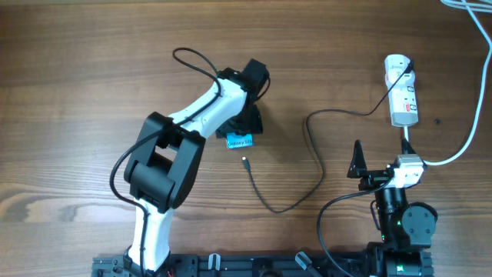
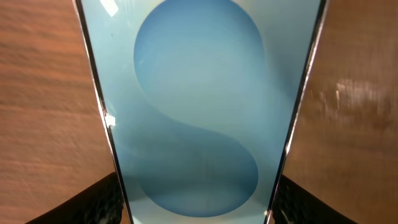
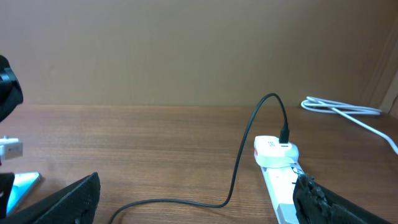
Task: Plug charger to phone and switch on socket
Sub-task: 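Carry the phone right and hold it upright near the cable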
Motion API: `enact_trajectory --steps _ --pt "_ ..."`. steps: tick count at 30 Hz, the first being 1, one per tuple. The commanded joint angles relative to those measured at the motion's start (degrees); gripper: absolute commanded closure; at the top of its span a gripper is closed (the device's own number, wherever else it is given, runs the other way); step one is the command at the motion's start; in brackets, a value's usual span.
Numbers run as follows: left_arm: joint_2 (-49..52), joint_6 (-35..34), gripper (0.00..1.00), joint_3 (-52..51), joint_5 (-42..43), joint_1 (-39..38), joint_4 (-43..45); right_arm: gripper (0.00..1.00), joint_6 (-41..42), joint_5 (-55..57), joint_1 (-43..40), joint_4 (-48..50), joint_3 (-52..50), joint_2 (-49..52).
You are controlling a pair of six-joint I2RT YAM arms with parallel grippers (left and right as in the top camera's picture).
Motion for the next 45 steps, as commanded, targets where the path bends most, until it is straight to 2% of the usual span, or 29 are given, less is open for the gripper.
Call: enact_trajectory --steps 1,4,6,7,13,22,26,31,34,38,40,42,45 --pt "6.1 2.73 0.24 -4.26 0.92 -0.28 -2.12 0.01 0.63 0.74 0.26 0.15 -0.07 -0.42" --pt "6.1 1.95 0.21 -4.26 0.94 0.66 -1.4 0.0 0.61 0.74 0.28 0.15 -0.07 -0.42" --pt "6.1 0.13 0.01 -4.24 1.03 1.81 -0.28 0.0 0.61 0.72 0.26 0.15 -0.07 -0.42" --pt "6.1 -0.28 0.0 -4.26 1.01 2.14 0.37 0.0 0.61 0.74 0.26 0.15 -0.07 -0.42" --pt "6.1 -0.26 0.0 -4.24 1.16 3.63 6.4 0.0 0.61 0.74 0.26 0.15 -0.07 -0.42" --pt "6.1 -0.28 0.0 -4.24 0.7 4.98 7.43 0.0 0.61 0.74 0.26 0.15 -0.07 -0.42" --pt "6.1 -0.28 0.2 -4.24 0.68 7.17 7.41 0.0 0.61 0.74 0.26 0.15 -0.07 -0.42" --pt "6.1 -0.24 0.22 -4.24 0.66 9.38 7.52 0.0 0.61 0.74 0.26 0.15 -0.07 -0.42" --pt "6.1 -0.22 0.22 -4.24 -2.67 10.03 8.5 0.0 0.61 0.74 0.26 0.15 -0.07 -0.42" --pt "6.1 0.0 0.2 -4.24 -9.44 10.23 9.42 0.0 0.59 0.74 0.26 0.15 -0.07 -0.42" --pt "6.1 -0.02 0.15 -4.24 -9.14 10.23 9.05 0.0 0.61 0.74 0.26 0.15 -0.07 -0.42" --pt "6.1 -0.04 0.0 -4.24 -8.44 10.08 7.8 0.01 0.61 0.72 0.26 0.15 -0.07 -0.42" --pt "6.1 0.0 0.0 -4.24 -5.18 10.01 6.45 0.0 0.61 0.74 0.26 0.15 -0.07 -0.42"
